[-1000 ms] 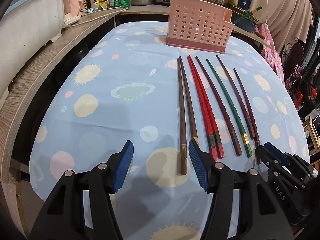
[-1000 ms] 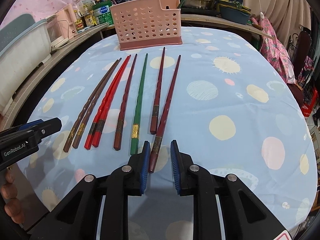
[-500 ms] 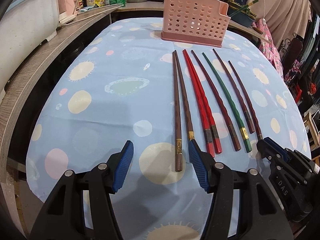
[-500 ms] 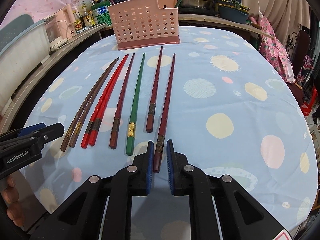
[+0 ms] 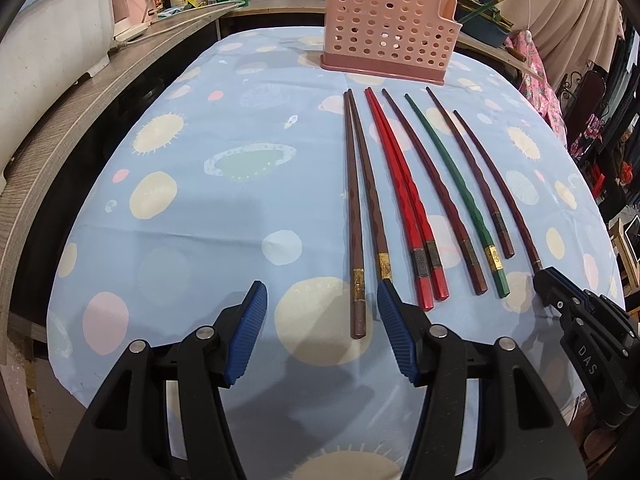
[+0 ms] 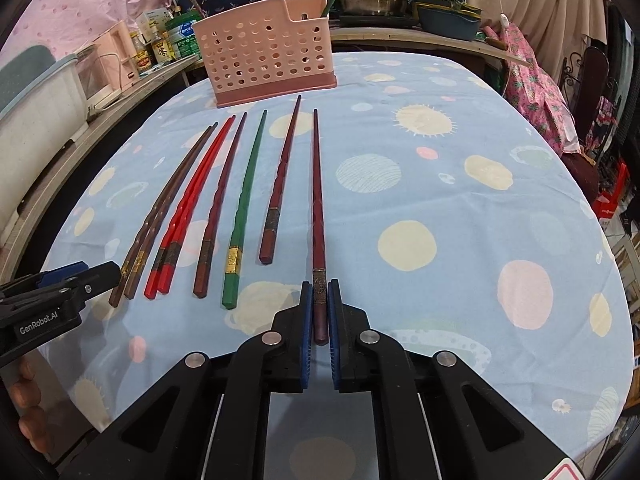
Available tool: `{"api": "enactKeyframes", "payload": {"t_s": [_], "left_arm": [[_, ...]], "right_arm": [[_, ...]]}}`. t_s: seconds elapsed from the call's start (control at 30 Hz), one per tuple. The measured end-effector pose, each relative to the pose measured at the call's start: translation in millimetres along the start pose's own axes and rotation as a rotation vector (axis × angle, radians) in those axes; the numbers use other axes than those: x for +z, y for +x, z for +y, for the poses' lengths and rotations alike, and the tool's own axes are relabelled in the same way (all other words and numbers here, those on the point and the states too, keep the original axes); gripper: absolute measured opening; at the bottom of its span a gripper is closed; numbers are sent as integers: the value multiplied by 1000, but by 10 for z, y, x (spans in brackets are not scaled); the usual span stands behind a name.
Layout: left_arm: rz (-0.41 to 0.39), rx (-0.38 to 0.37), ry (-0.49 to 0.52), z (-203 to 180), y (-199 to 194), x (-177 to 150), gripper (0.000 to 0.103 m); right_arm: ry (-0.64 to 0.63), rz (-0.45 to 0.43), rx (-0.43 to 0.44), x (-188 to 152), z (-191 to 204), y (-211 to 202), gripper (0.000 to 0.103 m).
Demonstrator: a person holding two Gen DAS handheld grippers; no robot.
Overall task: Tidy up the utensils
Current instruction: 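Grasp a dark red chopstick with the right tool while the left tool grasps a brown chopstick, then lift both held chopsticks and carry them over the pink basket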
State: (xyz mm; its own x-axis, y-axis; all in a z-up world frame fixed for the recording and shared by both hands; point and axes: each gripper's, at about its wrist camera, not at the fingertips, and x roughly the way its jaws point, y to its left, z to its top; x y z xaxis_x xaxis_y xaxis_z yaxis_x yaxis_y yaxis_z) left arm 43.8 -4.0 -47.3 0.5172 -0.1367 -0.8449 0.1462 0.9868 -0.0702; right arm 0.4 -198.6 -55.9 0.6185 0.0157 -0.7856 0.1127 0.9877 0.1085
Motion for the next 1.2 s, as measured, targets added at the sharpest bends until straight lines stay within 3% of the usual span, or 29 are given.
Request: {"api": "enactKeyframes", "payload": {"t_s": [0.1,0.27,0.53,0.87,1.2], "left_arm": [[12,0,-2,6,33,-13,54],[21,-5,-12,36,64,-19,43],[25,-33,-22,68,74,11,9],[24,-63,-37,104,6,53,8],[-59,-87,-68,172,-339,295,8]], "right_arm": [[0,0,0,-1,0,-1,7],[-1,-1,0,-2,1,0,7],[-4,-2,0,-1,3,-3,7],[6,-37,-4,87,-52,-154,7],[27,-159,11,403,-134,-591,7]]}}
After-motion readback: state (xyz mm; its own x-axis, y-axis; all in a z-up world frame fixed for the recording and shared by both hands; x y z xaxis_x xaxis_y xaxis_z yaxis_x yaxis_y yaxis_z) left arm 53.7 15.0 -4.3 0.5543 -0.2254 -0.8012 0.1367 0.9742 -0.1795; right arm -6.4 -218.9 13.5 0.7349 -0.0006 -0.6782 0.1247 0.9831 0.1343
